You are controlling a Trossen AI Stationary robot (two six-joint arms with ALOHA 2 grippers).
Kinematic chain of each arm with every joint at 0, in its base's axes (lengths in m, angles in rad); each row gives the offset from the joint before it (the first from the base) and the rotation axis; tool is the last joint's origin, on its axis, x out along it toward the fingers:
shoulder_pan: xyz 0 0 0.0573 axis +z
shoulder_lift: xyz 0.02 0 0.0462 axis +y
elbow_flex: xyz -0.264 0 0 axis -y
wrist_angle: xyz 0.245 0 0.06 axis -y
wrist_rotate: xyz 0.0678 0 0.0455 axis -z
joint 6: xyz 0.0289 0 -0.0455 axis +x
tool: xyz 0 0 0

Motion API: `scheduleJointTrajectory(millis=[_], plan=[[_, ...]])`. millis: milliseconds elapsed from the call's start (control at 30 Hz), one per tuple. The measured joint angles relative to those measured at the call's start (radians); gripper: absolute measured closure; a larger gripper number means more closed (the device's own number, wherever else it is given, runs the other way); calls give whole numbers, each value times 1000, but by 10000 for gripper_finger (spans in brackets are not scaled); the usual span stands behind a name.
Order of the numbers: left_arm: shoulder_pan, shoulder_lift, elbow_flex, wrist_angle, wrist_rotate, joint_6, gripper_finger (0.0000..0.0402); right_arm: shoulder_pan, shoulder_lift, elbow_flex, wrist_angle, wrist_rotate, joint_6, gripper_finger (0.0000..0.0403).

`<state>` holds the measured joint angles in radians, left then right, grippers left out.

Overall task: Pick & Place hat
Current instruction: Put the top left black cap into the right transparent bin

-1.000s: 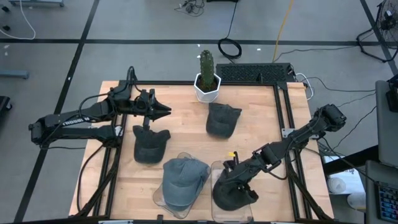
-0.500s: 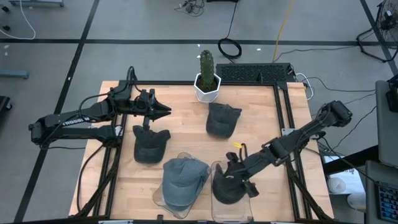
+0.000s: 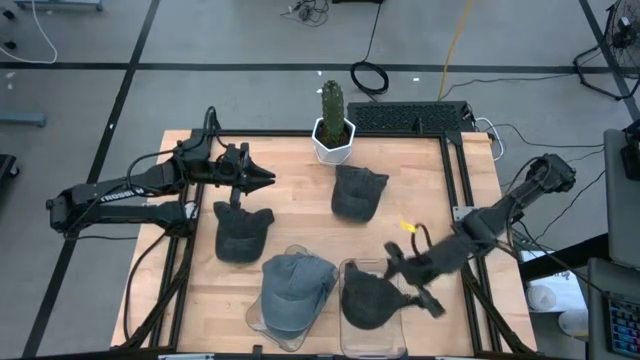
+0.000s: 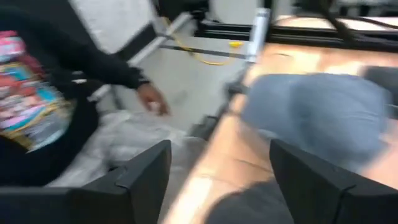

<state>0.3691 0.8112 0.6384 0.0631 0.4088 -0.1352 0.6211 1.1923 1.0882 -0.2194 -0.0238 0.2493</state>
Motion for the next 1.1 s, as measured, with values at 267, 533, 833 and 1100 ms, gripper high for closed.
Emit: scheduleJointTrajectory(millis=[267,533,833,1100], plan=[[0,0,0,0,0,0,319,259,95,1,32,174,-85,307],[0,0,0,0,0,0,319,359,176,0,-381,476,404,401],[0,0,0,0,0,0,320,363,273,0,-367,541,397,403],[0,0,0,0,0,0,319,244,299,0,-395,585,286,403]])
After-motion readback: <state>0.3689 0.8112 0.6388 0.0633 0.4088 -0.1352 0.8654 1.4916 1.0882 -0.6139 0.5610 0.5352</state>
